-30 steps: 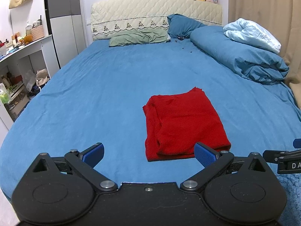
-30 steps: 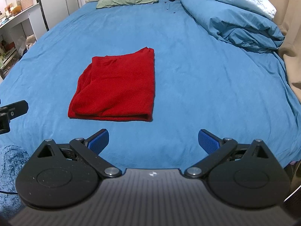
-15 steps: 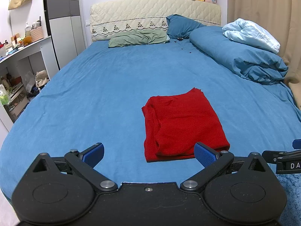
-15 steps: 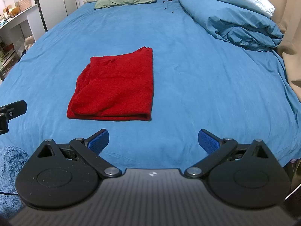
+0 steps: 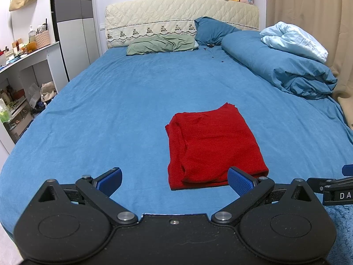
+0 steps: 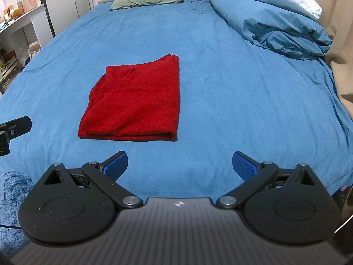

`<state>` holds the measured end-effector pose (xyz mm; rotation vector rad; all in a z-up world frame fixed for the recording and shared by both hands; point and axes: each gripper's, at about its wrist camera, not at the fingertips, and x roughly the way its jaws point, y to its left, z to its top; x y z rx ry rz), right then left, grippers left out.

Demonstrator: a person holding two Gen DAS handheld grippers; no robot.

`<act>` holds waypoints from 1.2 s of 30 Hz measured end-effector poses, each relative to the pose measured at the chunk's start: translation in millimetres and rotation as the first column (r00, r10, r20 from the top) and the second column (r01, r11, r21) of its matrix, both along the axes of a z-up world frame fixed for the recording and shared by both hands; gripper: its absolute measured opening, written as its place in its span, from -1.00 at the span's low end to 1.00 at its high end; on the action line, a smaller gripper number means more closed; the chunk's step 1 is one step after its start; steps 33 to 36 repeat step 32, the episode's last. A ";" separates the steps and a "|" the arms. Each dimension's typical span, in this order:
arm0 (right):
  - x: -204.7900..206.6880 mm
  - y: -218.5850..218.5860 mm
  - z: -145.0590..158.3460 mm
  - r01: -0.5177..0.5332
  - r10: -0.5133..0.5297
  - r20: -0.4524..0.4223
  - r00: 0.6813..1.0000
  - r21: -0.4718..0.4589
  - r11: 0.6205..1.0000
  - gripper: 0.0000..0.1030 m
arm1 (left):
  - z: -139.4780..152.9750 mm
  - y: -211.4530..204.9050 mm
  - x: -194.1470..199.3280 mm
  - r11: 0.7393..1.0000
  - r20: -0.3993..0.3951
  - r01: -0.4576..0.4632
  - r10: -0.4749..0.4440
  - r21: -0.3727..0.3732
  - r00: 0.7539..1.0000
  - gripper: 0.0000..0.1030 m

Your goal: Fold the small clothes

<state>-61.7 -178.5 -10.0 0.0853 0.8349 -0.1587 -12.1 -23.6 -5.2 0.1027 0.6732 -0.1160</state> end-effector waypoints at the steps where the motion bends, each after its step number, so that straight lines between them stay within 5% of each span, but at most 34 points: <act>1: -0.4 0.0 0.6 0.001 -0.001 0.001 1.000 0.005 1.000 1.00 | -0.1 0.7 0.5 1.000 -0.001 0.002 -0.002 -0.001 1.000 1.00; 36: -1.4 5.2 1.9 0.003 -0.003 0.006 1.000 0.001 1.000 1.00 | 2.5 11.6 -1.0 1.000 0.046 0.001 -0.001 -0.019 0.999 1.00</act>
